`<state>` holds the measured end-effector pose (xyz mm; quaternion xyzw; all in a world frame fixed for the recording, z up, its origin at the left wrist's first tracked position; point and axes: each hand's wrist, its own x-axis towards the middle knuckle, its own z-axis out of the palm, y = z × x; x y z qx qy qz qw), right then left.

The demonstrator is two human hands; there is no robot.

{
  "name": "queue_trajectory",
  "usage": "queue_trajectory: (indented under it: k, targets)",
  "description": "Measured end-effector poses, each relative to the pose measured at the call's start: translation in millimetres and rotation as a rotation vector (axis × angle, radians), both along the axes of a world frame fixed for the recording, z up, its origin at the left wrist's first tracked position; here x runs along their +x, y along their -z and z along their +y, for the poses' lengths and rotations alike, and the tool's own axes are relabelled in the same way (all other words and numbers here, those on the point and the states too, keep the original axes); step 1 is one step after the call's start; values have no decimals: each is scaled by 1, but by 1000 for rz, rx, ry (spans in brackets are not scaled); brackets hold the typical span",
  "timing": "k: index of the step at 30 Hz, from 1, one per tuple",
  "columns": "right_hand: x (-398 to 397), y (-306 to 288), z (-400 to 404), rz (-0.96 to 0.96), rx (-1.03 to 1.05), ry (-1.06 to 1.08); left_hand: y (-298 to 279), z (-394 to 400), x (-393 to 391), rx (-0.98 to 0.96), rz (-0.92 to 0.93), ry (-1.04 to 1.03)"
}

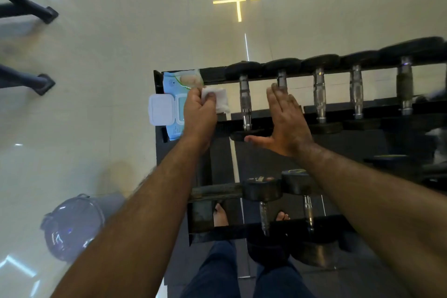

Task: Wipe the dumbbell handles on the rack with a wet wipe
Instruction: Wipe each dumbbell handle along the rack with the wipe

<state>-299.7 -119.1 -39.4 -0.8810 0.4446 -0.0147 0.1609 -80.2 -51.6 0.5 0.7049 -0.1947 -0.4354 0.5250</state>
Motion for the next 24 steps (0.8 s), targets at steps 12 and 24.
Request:
queue_trajectory:
  k: [12,24]
  targets:
    - [131,-17,47,804,-71,-280,-2,31,18,-33,49,-413]
    - [50,12,42,-150,25,-116,0,44,22,-28,68,-391]
